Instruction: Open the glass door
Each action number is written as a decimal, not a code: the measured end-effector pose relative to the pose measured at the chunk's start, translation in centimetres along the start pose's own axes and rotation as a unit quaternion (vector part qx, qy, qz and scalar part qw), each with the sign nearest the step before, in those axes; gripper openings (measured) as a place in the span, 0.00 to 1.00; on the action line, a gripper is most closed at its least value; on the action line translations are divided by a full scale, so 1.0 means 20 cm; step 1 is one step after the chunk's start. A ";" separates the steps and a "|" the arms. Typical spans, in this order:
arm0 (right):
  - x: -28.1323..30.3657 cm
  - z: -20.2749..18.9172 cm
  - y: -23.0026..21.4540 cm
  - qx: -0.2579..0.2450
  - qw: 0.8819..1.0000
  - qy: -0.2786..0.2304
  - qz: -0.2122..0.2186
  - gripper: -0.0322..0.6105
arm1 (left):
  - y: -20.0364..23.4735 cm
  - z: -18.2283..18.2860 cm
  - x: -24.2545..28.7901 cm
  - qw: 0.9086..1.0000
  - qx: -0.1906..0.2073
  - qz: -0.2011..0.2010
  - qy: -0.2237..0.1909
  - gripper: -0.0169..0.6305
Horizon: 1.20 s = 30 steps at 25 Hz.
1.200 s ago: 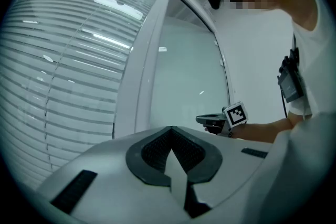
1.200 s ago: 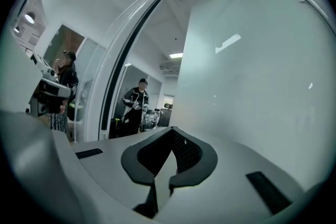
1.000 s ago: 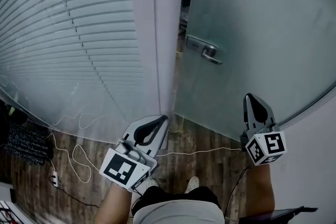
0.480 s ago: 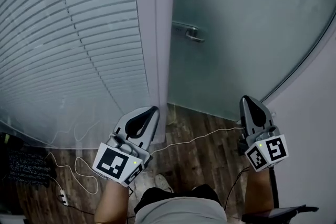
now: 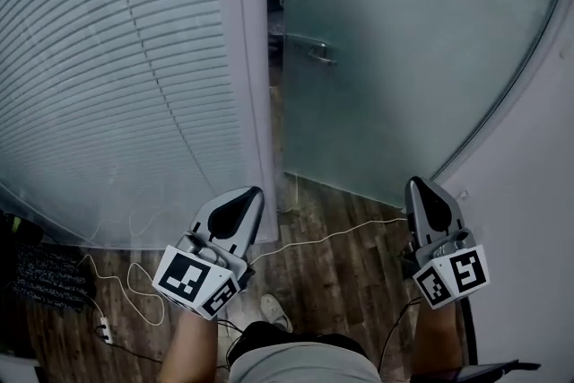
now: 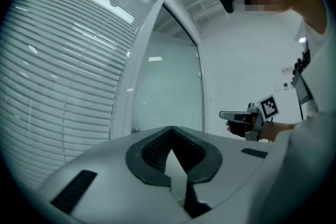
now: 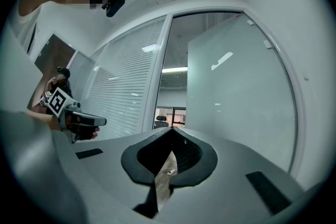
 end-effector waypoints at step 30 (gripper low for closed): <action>-0.39 0.15 0.34 -0.009 1.000 0.008 0.011 0.05 | -0.26 0.21 -0.48 1.000 0.020 0.024 0.007 0.02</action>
Point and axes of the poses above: the fingertips, and each gripper's own axes: x forward along the fingers, y to its left, z out of its top, the point moved 10 cm from there along -x, backward along the fingers, and after that the axes turned 6 degrees about x, right-handed, at the moved point
